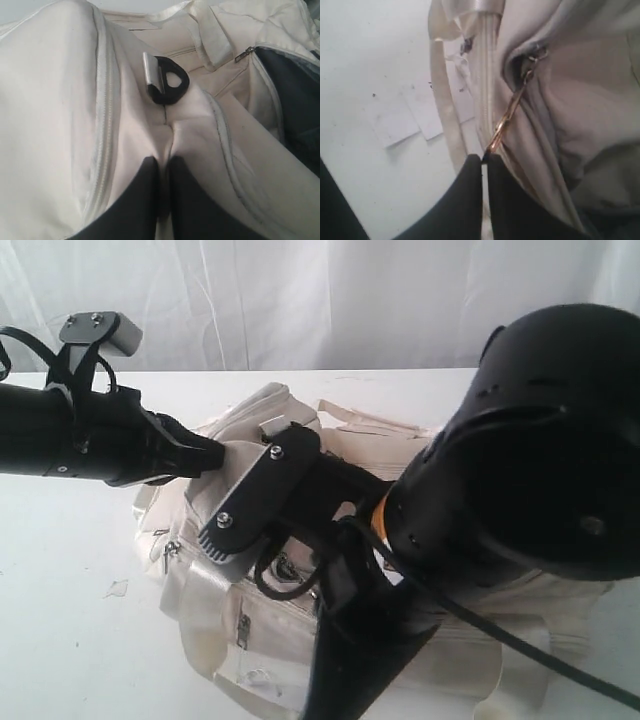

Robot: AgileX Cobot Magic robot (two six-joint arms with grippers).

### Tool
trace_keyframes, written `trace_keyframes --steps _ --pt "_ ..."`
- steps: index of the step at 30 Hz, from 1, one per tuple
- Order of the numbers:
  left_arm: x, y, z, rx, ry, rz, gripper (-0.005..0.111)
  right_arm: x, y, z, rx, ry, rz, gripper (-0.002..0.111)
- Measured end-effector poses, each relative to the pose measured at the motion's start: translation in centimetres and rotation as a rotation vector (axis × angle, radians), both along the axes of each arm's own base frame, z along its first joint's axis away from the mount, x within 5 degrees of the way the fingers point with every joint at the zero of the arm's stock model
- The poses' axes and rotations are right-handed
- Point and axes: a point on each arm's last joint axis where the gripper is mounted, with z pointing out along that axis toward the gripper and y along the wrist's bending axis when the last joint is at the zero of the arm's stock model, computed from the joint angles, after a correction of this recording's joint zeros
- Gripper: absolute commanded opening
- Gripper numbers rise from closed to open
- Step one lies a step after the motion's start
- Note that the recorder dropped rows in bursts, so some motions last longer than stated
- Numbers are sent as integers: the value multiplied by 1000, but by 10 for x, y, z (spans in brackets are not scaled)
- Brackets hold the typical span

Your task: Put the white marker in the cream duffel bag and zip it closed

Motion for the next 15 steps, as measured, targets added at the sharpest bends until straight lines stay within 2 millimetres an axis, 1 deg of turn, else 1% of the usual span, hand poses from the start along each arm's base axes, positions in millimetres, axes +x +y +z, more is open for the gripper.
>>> trace_keyframes --steps 3,6,9,15 --pt "5 5 3 7 -22 61 0 -1 -14 -8 -101 0 -63 3" --pt "6 6 3 12 -27 73 0 0 -17 -4 -90 -30 -84 3" --pt "6 6 3 12 -26 71 0 2 -16 1 -33 -70 -89 3" --pt "5 5 3 7 -22 56 0 4 -6 13 162 -125 -109 3"
